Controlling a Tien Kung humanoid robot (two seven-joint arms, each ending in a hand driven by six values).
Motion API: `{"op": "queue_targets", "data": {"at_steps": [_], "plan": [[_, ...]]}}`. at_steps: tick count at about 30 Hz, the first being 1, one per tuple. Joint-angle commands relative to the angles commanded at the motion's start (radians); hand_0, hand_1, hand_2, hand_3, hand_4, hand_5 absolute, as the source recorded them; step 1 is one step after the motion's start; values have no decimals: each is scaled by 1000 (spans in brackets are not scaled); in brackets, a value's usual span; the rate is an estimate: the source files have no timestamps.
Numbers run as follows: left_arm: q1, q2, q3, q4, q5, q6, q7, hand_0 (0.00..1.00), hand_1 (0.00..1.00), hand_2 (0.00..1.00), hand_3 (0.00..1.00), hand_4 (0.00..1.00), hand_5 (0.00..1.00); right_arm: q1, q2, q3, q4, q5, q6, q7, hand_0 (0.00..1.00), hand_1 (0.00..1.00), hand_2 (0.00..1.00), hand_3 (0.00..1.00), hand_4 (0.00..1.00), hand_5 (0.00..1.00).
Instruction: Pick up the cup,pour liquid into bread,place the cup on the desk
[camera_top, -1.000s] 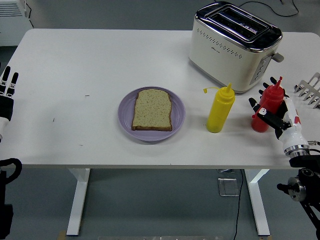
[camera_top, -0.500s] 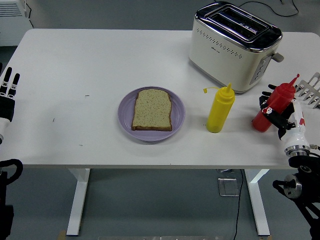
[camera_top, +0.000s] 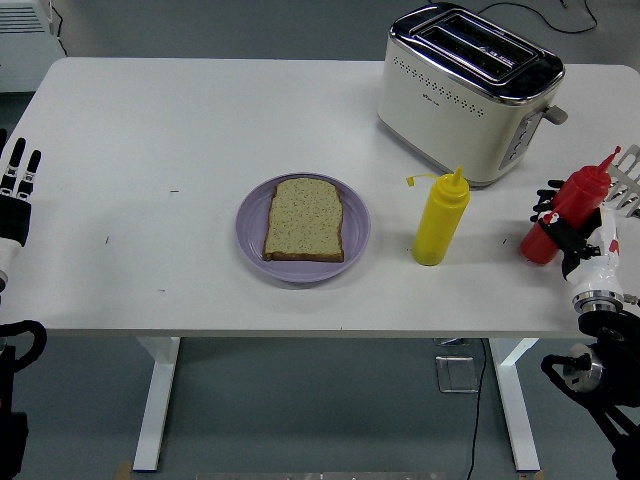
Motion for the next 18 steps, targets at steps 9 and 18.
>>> {"op": "queue_targets", "data": {"at_steps": [9,18], "plan": [[-2,1,-4,-1,0,0,0,787,744,746,702,515,988,-11,-9,83,85,-140,23,-71,143,215,328,356,566,34],[-5,0,-10,-1,-1,1,-1,786,745,745,702,513,985,19,-57,178,219,-460,-51,-238,144,210,323,352,562,40]]}}
